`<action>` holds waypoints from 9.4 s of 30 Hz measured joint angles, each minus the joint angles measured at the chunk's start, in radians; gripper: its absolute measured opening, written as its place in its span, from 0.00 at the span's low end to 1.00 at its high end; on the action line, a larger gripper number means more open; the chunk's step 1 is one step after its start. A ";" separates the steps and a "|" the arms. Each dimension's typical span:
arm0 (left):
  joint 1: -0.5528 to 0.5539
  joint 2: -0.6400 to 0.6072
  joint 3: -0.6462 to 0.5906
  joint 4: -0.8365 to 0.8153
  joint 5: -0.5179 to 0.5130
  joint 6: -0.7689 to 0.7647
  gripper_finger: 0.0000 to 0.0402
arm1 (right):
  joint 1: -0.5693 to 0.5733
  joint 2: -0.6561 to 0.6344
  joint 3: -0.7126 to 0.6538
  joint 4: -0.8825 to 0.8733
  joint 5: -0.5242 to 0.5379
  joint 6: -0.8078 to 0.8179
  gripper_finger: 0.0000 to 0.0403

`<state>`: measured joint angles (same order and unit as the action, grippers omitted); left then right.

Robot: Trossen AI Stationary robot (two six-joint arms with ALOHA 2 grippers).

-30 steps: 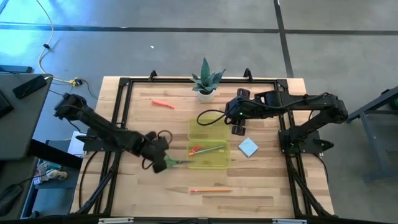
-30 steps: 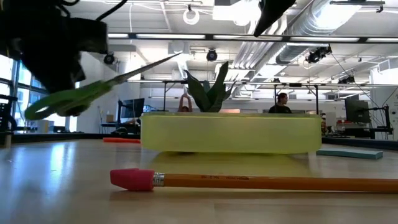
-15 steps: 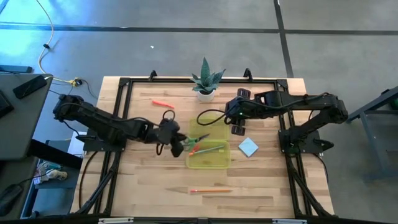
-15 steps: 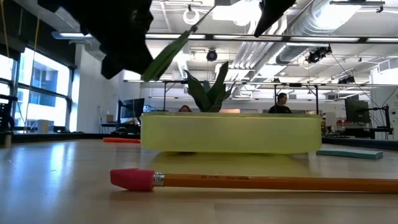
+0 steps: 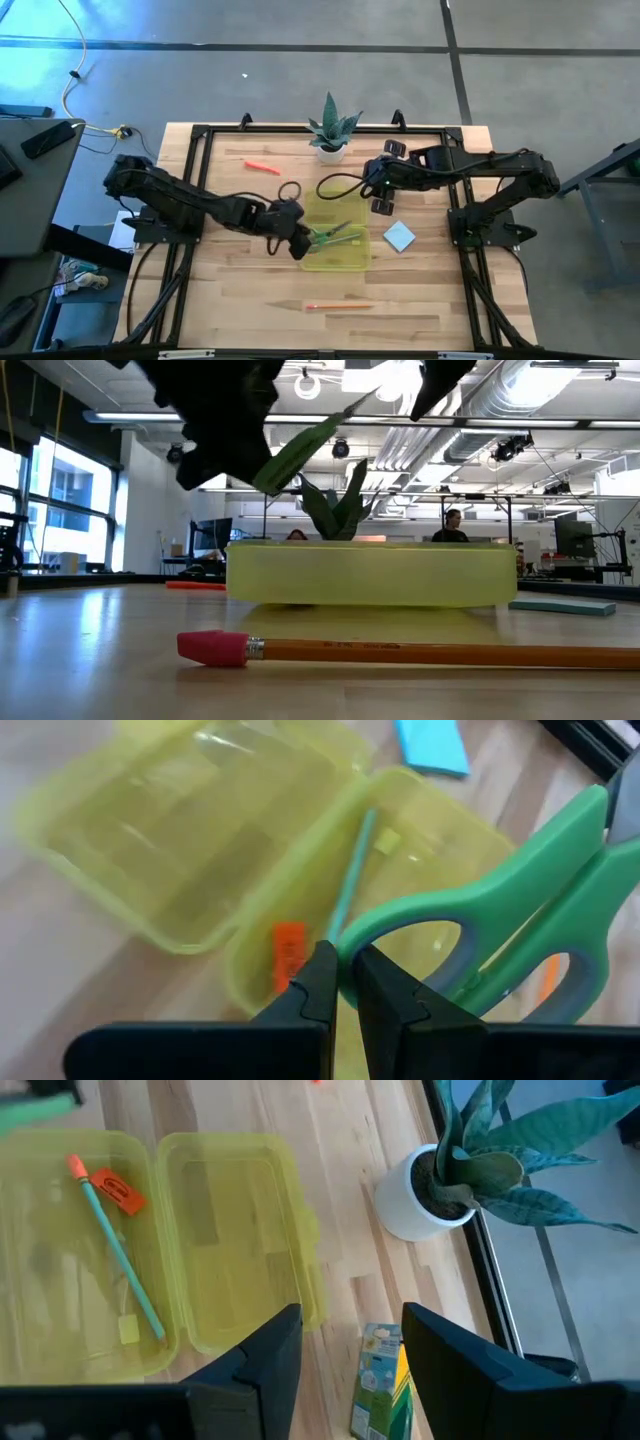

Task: Pack school essentials
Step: Put the green scissors into the yellow supply box, then put the orange pencil into the yellow supply box

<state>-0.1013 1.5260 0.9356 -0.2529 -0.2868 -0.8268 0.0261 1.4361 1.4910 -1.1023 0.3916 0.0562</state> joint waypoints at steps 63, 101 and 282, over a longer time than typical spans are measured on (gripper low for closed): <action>0.003 0.236 0.202 -0.226 0.049 0.143 0.21 | 0.013 0.000 0.000 -0.113 -0.024 0.086 0.41; -0.130 0.049 -0.151 -0.658 -0.131 -0.236 0.16 | 0.317 0.023 -0.329 0.577 -0.249 0.250 0.41; 0.343 -0.197 -0.151 -0.461 0.144 0.595 0.16 | 0.073 0.583 0.032 0.467 -0.482 -0.244 0.35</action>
<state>0.2420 1.3285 0.7846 -0.7136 -0.1432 -0.2315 0.0995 2.0191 1.5227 -0.6350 -0.0905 -0.1883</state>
